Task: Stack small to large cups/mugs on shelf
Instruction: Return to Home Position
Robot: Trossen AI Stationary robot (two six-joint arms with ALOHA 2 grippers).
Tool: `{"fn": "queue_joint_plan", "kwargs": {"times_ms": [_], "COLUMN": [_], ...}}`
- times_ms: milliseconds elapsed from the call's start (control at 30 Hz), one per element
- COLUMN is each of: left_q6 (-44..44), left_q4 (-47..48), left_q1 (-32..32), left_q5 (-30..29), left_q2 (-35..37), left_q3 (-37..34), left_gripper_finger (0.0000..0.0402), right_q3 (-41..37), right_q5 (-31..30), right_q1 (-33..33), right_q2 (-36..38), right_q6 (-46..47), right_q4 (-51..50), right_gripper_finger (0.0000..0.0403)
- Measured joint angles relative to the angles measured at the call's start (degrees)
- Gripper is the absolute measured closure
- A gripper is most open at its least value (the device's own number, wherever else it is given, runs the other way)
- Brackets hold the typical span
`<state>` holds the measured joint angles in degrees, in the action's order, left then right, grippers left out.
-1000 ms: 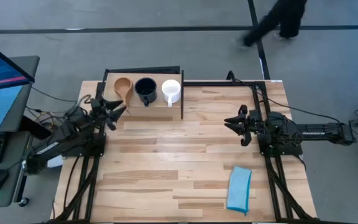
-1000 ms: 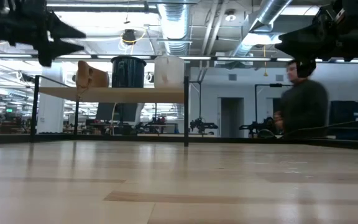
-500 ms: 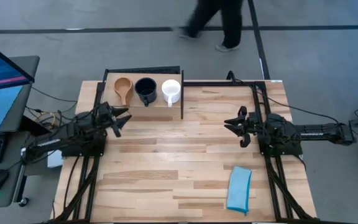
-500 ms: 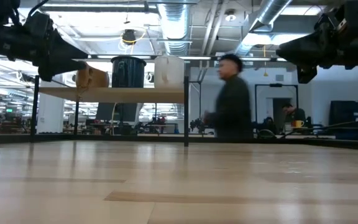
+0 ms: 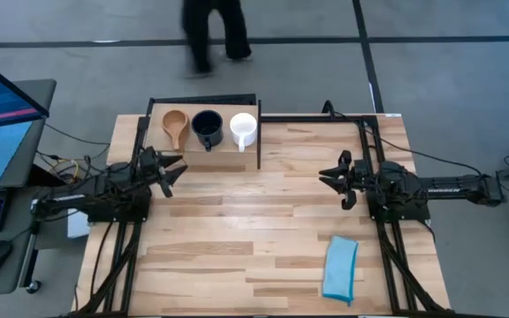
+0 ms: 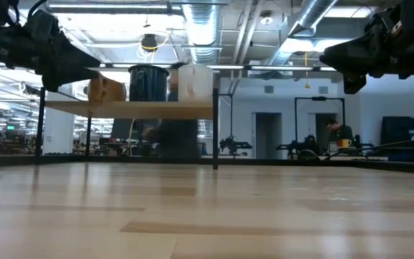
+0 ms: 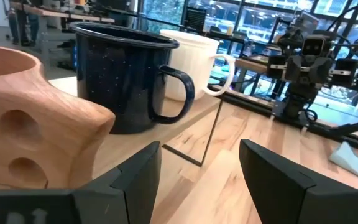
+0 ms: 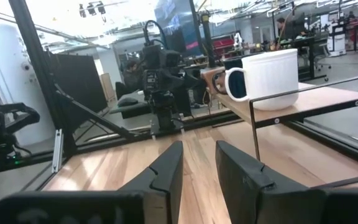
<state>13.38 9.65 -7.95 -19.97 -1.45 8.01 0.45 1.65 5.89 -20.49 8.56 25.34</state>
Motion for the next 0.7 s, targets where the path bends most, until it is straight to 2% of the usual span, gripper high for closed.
{"fn": "queue_joint_plan", "kwargs": {"times_ms": [167,367,700], "left_q6": [2.18,-0.30,-1.07], "left_q4": [3.61,-8.54,-9.18], "left_q1": [2.91,6.32,7.34], "left_q5": [-3.38,-3.25,-1.33], "left_q2": [-0.02,-0.62,-2.05], "left_q3": [-0.19,-5.33,-5.73], "left_gripper_finger": [0.0193,0.0193,0.0193], "right_q3": [0.00,0.00,0.00], "right_q5": [0.02,0.02,0.00], "right_q1": [-0.40,-1.40,-1.73], "right_q2": [0.00,-0.02,-0.07], "right_q6": [0.00,0.42,1.51], "right_q4": [0.02,0.04,-2.44], "right_gripper_finger": [0.0284,0.0284,0.0284]}}
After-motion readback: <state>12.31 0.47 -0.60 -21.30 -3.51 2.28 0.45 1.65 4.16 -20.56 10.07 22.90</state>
